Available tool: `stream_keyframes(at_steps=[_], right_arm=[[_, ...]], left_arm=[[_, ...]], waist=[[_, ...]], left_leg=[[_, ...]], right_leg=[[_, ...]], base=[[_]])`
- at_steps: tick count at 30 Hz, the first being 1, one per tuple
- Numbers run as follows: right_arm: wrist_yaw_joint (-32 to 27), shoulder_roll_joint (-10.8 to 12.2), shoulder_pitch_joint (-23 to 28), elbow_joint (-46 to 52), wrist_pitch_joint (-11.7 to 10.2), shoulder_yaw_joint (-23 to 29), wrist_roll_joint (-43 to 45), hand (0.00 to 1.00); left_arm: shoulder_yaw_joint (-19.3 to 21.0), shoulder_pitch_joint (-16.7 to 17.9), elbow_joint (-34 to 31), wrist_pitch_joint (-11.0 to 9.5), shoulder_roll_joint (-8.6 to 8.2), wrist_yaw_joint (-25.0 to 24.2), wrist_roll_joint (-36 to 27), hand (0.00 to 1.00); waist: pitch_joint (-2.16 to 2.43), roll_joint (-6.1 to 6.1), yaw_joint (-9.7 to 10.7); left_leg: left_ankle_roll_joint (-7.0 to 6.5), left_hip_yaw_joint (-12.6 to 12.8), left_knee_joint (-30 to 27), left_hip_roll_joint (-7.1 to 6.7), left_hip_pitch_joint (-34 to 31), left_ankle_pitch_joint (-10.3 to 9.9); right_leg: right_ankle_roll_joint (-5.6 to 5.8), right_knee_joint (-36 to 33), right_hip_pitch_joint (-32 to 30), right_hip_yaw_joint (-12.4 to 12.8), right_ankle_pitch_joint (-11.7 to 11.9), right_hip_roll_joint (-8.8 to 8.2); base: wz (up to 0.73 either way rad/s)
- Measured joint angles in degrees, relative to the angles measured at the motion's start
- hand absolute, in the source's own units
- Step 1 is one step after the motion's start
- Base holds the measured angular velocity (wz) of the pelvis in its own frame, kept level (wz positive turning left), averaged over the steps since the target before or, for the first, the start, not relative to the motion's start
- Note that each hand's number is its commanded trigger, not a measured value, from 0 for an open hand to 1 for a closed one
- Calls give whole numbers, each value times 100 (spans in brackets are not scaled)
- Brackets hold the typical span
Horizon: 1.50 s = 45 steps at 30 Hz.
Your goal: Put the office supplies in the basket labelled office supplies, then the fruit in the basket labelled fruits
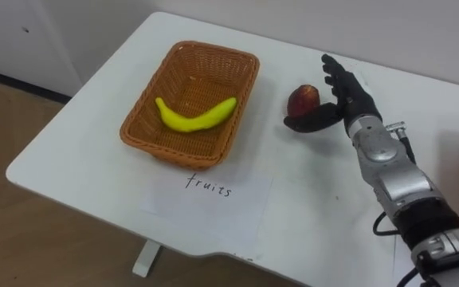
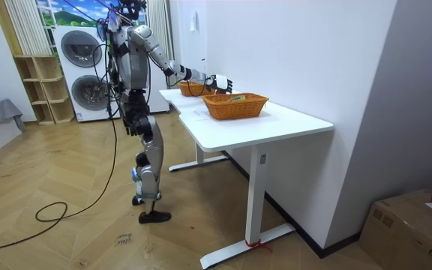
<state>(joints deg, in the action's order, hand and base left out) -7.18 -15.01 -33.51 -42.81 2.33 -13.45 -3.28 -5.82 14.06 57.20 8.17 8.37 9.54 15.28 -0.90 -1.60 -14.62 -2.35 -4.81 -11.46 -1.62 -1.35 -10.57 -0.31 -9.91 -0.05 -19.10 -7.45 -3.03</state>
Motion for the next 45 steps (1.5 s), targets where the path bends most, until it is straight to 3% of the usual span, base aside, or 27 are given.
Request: stream_keyframes(at_steps=[16, 21, 30, 45], right_arm=[[105, 1, -10, -395, -48, -59, 147, 0], [90, -6, -30, -431, -237, -104, 146, 0], [84, -9, -29, -451, -350, -107, 135, 0], [21, -13, -30, -450, -394, -103, 130, 0]], left_arm=[[3, -105, -44, -9, 3, 2, -13, 0], [-10, -181, -29, -15, 2, 1, -150, 0], [-14, -216, -14, -23, 2, 1, -224, 0], [-12, -216, 20, -111, 5, -15, -223, 0]], waist=[[-7, 14, -16], [-10, 25, 0], [-30, 55, -17], [-26, 28, 1]], left_leg=[[-1, -22, -52, -3, -148, 4], [-2, -16, -121, -5, -289, 4], [-5, -21, -119, -6, -328, 6], [-5, -60, -128, -9, -376, 6]], right_leg=[[-5, -14, -95, -61, 4, -13], [-5, -88, -239, -58, 3, -43], [-7, -98, -284, -60, 4, -34], [-7, -97, -307, -133, 4, -43]], base=[[1], [0], [0], [1]])
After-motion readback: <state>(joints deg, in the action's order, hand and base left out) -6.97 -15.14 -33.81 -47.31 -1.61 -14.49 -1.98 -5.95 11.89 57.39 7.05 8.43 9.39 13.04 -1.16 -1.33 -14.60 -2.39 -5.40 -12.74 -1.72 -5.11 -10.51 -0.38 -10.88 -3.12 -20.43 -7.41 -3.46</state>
